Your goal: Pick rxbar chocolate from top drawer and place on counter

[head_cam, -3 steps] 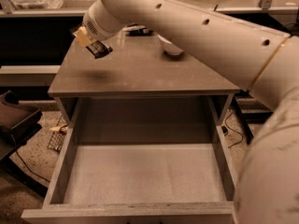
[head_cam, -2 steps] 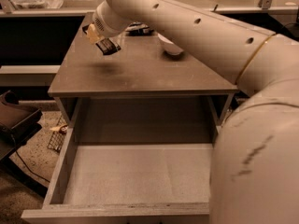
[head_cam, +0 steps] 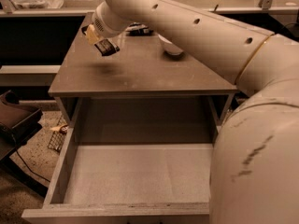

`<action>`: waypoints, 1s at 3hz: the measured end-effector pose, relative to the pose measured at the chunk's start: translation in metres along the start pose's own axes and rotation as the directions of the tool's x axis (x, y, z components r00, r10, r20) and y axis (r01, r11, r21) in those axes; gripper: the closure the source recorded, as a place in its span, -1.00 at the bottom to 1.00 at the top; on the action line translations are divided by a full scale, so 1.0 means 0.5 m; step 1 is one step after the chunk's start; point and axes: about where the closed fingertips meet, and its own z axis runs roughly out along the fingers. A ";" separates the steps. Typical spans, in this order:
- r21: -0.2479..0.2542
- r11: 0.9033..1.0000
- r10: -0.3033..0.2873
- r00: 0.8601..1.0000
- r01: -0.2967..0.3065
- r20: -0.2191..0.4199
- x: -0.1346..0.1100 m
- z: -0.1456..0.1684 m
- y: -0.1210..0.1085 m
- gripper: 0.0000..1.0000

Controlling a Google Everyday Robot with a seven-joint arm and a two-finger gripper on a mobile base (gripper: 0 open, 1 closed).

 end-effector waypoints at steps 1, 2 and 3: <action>-0.003 1.000 -0.001 1.000 0.001 -0.002 0.001 0.003 0.003 -0.46; -0.005 1.000 -0.002 1.000 0.002 -0.004 0.002 0.007 0.007 -0.90; -0.007 1.000 -0.003 1.000 0.003 -0.005 0.003 0.009 0.008 -1.00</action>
Offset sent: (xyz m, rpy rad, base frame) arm -0.0004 0.0018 -0.0015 -0.0009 0.0020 0.0027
